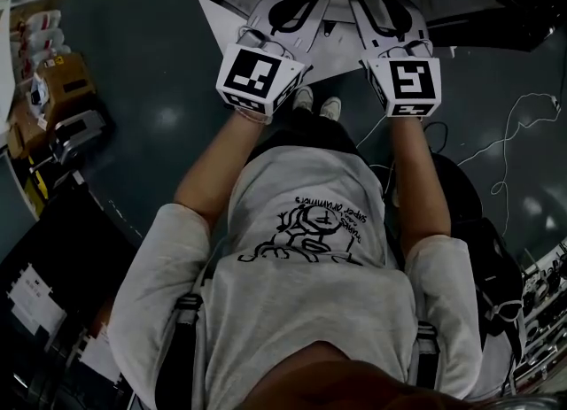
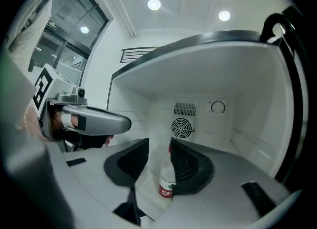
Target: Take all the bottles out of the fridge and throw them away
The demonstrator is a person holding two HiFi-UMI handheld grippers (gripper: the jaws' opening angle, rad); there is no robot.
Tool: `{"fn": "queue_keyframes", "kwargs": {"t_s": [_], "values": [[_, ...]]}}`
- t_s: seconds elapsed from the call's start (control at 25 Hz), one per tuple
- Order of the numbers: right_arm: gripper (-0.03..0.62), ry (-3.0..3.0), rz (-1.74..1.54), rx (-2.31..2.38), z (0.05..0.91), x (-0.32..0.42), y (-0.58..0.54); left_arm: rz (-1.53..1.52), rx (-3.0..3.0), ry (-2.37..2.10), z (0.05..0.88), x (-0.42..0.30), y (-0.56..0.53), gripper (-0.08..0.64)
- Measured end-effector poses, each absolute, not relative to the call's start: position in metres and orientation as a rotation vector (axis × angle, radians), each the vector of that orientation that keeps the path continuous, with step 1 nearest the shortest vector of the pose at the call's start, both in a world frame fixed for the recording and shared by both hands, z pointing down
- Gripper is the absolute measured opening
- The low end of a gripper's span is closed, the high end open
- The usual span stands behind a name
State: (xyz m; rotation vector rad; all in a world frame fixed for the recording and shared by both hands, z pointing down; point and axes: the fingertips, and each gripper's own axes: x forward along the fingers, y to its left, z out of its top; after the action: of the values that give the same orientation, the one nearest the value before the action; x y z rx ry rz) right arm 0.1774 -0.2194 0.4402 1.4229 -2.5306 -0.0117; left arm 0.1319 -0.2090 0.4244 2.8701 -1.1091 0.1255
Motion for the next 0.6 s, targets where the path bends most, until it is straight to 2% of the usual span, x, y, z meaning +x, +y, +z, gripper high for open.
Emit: {"fn": "queue_keyframes", "kwargs": {"t_s": [0.6], "values": [[0.183, -2.527, -0.024, 1.432, 0.466, 0.174, -0.259, 0.107, 2.832, -1.155, 0.449, 0.127, -0.239, 0.009]]}}
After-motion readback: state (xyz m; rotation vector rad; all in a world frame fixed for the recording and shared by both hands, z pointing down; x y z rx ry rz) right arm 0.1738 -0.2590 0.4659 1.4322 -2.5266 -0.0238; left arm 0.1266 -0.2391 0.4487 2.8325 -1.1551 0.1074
